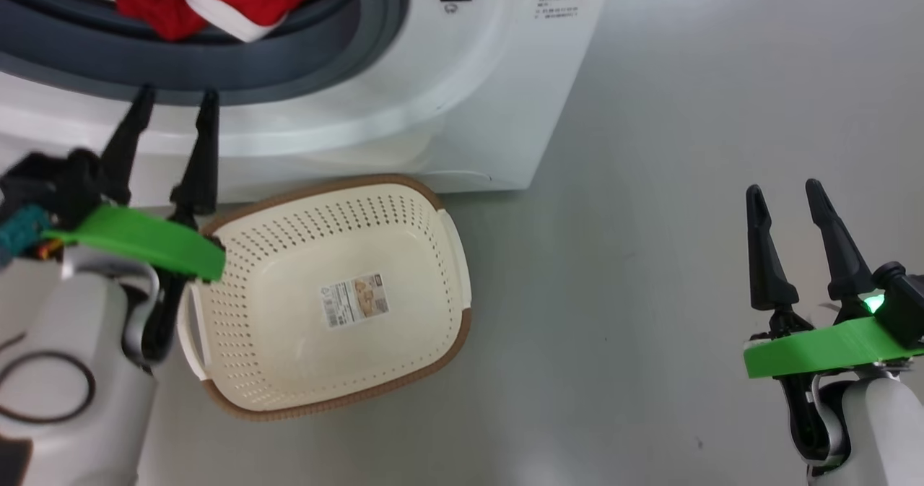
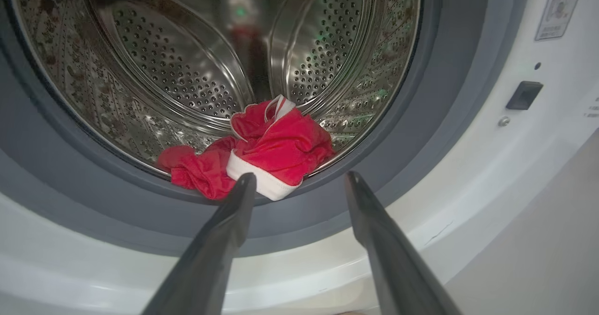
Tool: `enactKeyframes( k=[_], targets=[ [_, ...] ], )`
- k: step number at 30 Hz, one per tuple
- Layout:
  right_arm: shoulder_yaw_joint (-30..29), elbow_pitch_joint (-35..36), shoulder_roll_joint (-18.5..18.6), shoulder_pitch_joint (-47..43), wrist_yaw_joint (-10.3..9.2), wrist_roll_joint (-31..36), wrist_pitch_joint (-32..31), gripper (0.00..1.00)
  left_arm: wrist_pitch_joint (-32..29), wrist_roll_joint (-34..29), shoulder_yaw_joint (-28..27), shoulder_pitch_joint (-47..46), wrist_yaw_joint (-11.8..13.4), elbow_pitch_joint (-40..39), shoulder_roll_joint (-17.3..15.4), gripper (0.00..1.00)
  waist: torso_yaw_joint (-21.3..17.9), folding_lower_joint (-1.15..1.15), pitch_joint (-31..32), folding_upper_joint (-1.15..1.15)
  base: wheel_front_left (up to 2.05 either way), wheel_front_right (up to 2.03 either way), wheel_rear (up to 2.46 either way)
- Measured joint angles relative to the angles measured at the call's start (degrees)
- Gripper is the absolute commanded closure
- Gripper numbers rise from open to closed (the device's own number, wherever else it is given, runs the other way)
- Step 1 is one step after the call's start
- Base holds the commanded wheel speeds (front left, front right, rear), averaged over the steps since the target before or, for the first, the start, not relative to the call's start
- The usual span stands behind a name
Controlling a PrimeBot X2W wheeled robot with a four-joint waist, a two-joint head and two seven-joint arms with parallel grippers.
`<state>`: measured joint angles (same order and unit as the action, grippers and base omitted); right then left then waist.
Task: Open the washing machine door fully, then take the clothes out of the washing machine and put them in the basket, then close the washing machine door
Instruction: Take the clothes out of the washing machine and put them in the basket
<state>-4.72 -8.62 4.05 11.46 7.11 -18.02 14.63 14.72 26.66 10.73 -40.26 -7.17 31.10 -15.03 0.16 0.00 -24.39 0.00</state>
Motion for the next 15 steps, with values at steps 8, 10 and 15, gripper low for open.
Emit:
enactKeyframes(
  k=[8,10,15],
  targets=[
    [0.01,0.33,-0.66,2.16,0.0,0.0,0.01,0.0,0.0,2.52,4.7,-11.57,0.0,9.12,-1.77,0.0,-1.73,0.0,-4.57,0.0,0.0,0.0,0.0],
    [0.09,0.38,-0.8,2.76,0.0,0.0,0.0,0.0,0.0,3.13,5.92,-14.67,0.0,11.38,-2.38,0.0,-2.29,0.0,-5.69,0.0,0.0,0.0,0.0],
    [0.16,0.77,-0.9,4.28,0.0,-0.01,0.01,0.0,0.0,4.01,9.22,-20.65,0.0,17.4,-2.72,0.0,-3.77,0.0,-8.15,0.0,0.0,0.0,0.0]
  ],
)
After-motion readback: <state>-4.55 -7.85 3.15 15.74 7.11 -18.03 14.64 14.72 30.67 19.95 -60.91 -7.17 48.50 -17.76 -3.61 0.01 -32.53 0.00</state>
